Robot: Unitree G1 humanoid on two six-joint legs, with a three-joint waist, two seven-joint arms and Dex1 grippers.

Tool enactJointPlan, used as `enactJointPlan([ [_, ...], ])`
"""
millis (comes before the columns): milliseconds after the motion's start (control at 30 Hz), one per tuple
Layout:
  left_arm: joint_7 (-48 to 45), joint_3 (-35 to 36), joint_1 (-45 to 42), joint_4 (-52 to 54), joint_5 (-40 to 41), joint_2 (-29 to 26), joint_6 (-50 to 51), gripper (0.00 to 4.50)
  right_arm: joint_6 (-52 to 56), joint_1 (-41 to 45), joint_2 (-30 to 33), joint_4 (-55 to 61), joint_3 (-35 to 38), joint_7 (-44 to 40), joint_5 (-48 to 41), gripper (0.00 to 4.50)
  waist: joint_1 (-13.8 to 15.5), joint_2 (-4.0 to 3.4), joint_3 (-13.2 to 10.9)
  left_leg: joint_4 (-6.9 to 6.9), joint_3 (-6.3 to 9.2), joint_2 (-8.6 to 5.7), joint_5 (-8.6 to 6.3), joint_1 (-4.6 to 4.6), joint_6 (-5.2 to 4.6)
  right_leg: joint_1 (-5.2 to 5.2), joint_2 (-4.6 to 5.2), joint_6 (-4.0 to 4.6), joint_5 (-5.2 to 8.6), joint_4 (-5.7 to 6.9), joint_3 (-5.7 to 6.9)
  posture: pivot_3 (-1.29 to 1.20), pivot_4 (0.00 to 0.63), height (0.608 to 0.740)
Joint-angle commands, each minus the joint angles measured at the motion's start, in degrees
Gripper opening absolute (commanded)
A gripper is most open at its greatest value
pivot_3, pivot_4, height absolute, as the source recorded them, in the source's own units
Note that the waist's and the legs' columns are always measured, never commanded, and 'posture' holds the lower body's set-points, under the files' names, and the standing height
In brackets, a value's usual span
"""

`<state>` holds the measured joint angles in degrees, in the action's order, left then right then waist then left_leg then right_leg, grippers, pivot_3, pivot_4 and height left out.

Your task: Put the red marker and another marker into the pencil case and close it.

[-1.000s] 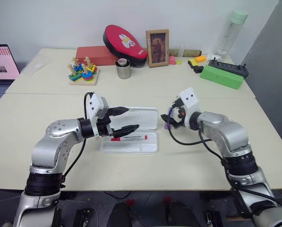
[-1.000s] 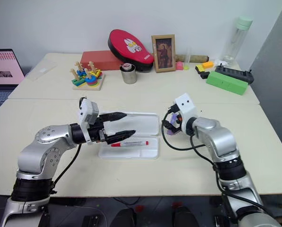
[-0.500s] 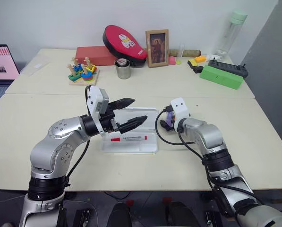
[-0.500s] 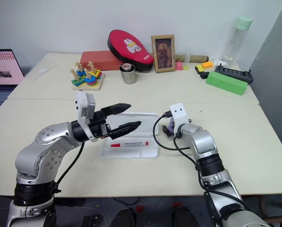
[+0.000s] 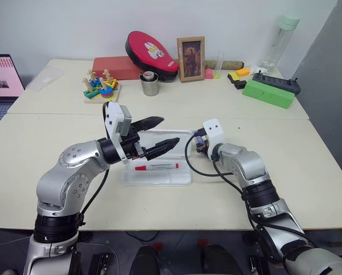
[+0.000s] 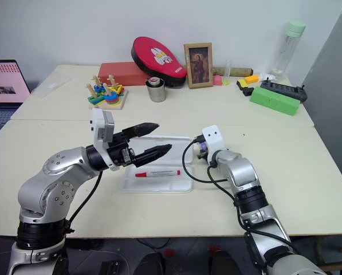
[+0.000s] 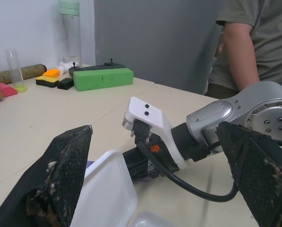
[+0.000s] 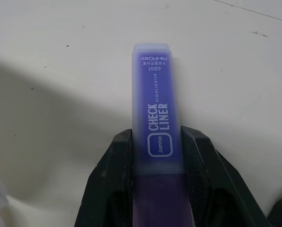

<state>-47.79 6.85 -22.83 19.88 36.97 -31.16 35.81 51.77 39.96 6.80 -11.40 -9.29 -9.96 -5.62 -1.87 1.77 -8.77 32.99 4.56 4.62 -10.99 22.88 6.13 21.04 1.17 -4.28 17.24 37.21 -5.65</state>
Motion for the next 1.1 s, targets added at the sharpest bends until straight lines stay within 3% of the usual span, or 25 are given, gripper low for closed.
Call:
enactJointPlan([
  [33,0.50,0.05,-0.94,1.33,0.18,-0.31,-1.26,4.50,0.01,0.44,0.87,0.34,1.04,0.29,1.13,1.07,0.00,0.00,0.00,0.00,0.00,0.00,0.00,0.00,0.00,0.00,0.00,0.00,0.00,0.00,0.00,0.00,0.150,0.740],
  [367,1.42,1.07,0.13,0.55,-0.30,-1.38,-1.54,4.50,-0.20,5.58,3.64,7.03,6.87,-3.85,-3.18,1.07,-0.07,-0.08,-0.05,-0.02,0.00,0.00,0.00,0.07,0.00,0.08,0.00,0.00,0.00,-0.02,-0.01,0.00,0.150,0.740],
  [567,0.85,4.58,4.86,2.25,1.37,-5.25,-0.41,4.50,-2.59,9.71,10.07,14.60,6.44,-16.51,-8.73,1.07,-0.45,-0.11,-0.07,-0.13,-0.01,0.00,-0.01,0.06,-0.02,0.11,0.00,0.02,0.01,-0.13,-0.03,0.00,0.150,0.740],
  [700,0.20,9.81,11.22,4.47,2.79,-8.67,-0.05,4.50,-4.28,10.03,14.63,22.73,5.51,-29.43,-16.17,1.07,-0.52,-0.12,-0.08,-0.18,-0.01,0.01,-0.02,0.07,-0.02,0.12,0.00,0.05,0.03,-0.19,-0.03,0.00,0.150,0.740],
  [933,-2.74,19.72,31.57,7.81,1.69,-11.66,-1.96,4.50,-3.32,9.05,16.85,28.55,-6.00,-37.65,-17.18,1.07,-1.32,-0.11,-0.08,-0.17,-0.03,0.05,-0.03,0.01,-0.03,0.13,0.01,0.08,0.06,-0.16,-0.03,0.00,0.150,0.740],
  [1100,-4.71,23.99,43.01,7.79,-0.62,-10.85,-5.62,4.50,-2.89,8.92,13.17,25.21,-15.59,-34.99,-12.24,1.07,-1.33,-0.16,-0.11,-0.14,-0.07,0.07,-0.03,-0.03,-0.02,0.36,0.02,0.16,0.11,-0.21,-0.04,0.00,0.150,0.740],
])
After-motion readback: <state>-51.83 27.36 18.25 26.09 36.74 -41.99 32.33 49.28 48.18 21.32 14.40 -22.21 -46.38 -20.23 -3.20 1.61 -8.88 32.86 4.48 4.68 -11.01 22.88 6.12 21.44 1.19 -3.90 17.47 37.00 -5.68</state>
